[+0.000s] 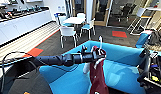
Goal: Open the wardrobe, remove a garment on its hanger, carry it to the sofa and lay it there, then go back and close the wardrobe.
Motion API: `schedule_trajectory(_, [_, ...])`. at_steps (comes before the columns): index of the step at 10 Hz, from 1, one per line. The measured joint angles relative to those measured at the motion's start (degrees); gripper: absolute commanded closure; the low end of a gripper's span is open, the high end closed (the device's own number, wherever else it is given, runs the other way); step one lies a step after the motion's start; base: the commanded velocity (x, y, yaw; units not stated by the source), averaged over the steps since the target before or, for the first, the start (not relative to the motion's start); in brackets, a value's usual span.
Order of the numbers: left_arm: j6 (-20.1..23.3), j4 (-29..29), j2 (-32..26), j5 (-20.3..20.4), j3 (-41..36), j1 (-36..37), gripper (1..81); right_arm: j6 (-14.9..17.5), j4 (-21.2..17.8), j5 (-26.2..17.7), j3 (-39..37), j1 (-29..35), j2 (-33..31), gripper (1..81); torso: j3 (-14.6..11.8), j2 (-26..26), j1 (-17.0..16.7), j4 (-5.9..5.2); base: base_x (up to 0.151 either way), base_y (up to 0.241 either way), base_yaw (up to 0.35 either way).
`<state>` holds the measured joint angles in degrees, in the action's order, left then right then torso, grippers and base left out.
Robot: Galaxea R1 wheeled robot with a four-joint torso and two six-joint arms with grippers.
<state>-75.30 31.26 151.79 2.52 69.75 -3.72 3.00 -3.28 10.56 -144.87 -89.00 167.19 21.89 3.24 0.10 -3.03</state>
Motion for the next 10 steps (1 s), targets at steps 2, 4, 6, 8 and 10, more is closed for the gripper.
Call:
schedule_trajectory(2, [-1.24,0.0,0.78,0.0,1.52,1.18,81.1,-0.02,0.01,-0.09,0.0,-0.05,0.01,1.0,0.0,0.0,0.0,2.84,0.0,0.0,0.0])
schedule_trajectory(4, [-1.4,-0.01,2.44,-0.21,3.78,1.4,81.1,-0.02,0.06,-0.11,0.0,-0.05,0.01,1.0,0.0,0.0,0.0,6.73,0.0,0.0,0.0])
schedule_trajectory(6, [-1.54,0.0,4.01,-0.02,6.4,1.88,81.1,-0.02,0.06,-0.28,0.0,-0.05,0.2,1.0,0.0,0.0,0.0,10.35,0.0,0.0,0.0])
schedule_trajectory(8, [-2.49,0.0,6.86,-0.21,11.06,3.06,81.1,-0.02,0.09,-0.5,0.02,-0.05,0.32,1.0,0.02,0.0,0.02,11.38,0.0,0.0,0.0])
schedule_trajectory(10, [-3.08,-0.01,10.51,-0.18,15.3,5.34,81.1,-0.05,0.01,-0.41,0.02,0.34,0.34,1.0,0.02,0.0,0.02,11.32,0.0,0.0,0.0])
